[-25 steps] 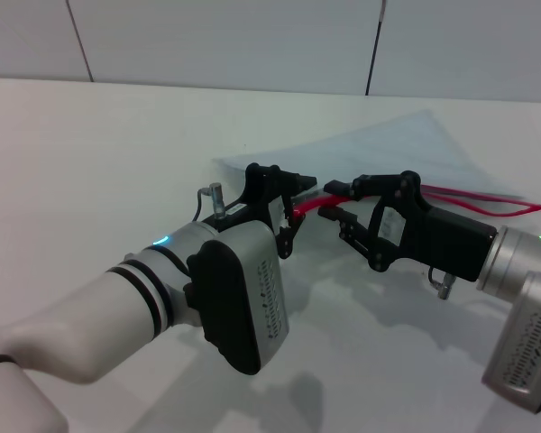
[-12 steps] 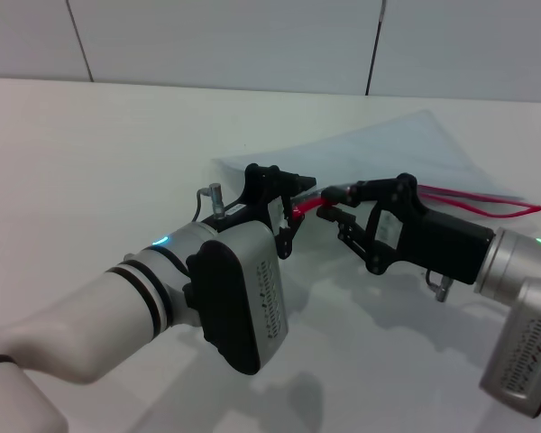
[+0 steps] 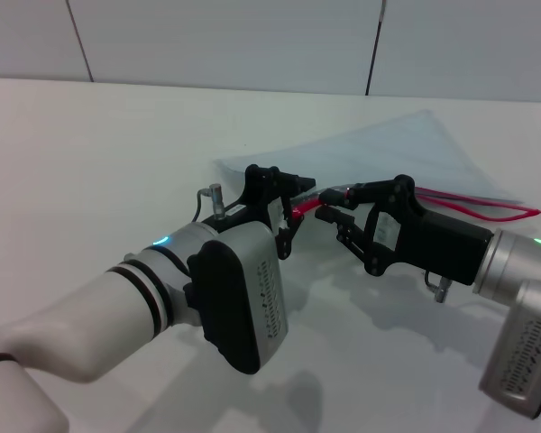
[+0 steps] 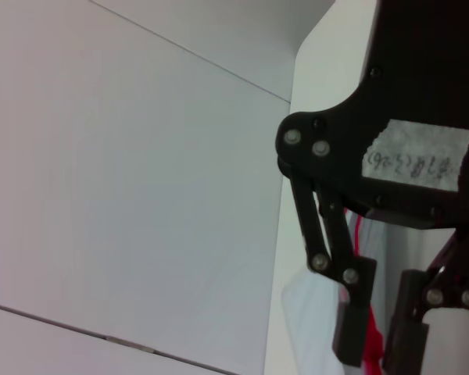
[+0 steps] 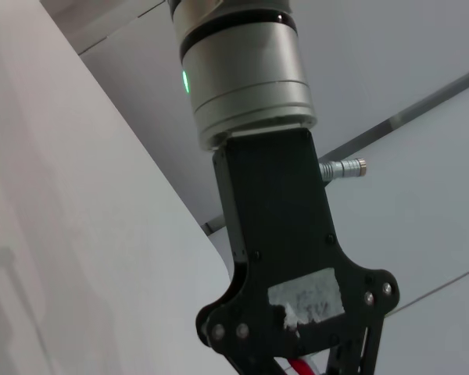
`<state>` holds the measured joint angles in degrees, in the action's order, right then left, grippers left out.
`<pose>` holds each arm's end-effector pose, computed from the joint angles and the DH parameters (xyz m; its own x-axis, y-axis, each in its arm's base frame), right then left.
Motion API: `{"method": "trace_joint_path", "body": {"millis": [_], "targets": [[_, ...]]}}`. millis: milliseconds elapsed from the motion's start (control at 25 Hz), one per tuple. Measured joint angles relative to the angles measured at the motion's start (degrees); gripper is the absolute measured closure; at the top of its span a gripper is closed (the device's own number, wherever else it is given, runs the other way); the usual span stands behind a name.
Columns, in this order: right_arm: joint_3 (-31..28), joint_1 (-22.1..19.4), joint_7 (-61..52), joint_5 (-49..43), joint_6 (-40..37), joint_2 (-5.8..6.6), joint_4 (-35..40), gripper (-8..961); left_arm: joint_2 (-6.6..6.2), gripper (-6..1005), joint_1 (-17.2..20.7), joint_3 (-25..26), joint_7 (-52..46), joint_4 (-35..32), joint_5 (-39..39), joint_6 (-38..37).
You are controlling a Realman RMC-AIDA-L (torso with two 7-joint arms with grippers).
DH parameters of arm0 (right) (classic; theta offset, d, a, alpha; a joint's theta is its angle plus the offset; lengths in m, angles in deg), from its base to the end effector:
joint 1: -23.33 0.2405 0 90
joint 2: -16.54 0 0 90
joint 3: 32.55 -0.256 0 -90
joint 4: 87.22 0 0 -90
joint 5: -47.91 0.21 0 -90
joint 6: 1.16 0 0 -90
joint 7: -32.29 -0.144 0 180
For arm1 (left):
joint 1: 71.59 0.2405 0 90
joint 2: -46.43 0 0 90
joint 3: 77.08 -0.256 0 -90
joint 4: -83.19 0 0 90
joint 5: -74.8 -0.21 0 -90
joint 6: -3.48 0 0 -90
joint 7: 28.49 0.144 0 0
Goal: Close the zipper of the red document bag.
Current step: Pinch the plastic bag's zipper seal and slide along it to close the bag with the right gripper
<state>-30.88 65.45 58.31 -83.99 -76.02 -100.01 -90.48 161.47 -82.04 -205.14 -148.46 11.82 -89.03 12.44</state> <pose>0.2267 0.3402 -0.0802 0.6475 0.7619 -0.0152 0.5324 -0.4665 -0.7064 -0.1754 0.3090 -0.0927 0.8377 -0.4660 -0.2846 -0.4959 -0.4310 -0.7539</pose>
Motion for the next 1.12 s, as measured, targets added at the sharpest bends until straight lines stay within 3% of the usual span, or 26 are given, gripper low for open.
{"method": "trace_joint_path", "body": {"millis": [680, 1120], "targets": [[0.09, 0.25, 0.1, -0.02, 0.56, 0.0, -0.09, 822, -0.02, 945, -0.18, -0.62, 0.0, 0.0, 0.0, 0.0], [-0.06, 0.25, 2.75, 0.05, 3.5, 0.0, -1.48, 884, 0.0, 945, -0.18, -0.62, 0.0, 0.06, -0.01, 0.0]]}}
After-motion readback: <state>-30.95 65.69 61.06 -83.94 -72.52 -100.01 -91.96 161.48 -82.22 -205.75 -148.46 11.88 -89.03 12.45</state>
